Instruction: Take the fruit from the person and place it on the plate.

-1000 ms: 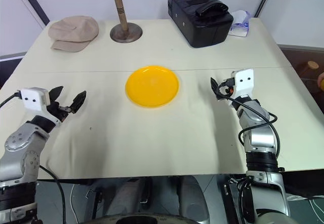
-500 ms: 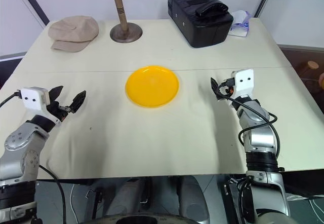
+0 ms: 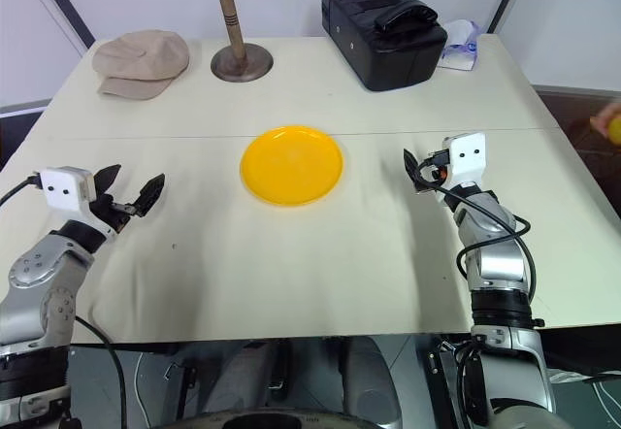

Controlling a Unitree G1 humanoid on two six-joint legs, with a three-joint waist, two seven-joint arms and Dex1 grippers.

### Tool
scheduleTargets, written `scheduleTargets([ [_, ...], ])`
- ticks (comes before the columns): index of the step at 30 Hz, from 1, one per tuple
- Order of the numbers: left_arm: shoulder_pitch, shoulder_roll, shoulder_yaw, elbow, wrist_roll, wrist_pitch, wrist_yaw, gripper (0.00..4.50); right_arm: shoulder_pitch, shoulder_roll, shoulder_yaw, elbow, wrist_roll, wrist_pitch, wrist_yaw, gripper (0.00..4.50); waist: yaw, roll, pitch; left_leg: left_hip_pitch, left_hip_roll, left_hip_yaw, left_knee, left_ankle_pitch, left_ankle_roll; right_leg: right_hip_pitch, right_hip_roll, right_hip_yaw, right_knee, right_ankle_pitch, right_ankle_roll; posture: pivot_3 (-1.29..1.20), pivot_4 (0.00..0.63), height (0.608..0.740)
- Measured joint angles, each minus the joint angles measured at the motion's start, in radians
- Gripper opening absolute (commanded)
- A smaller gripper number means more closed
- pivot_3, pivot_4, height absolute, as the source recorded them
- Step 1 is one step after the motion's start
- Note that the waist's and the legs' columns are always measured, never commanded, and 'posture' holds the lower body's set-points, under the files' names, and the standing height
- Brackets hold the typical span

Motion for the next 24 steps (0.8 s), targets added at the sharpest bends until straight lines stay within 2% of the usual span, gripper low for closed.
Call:
scheduleTargets([
  [24, -0.013, 0.009, 0.0, 0.014, 0.012, 0.0, -0.015, 4.5, 0.0, 0.0, 0.002, 0.0, 0.0, 0.0, -0.006, 4.47, 0.0, 0.0, 0.0, 0.0, 0.0, 0.0, 0.0, 0.0, 0.0, 0.0, 0.0, 0.0, 0.0, 0.0, 0.0, 0.0, 0.15, 0.74],
])
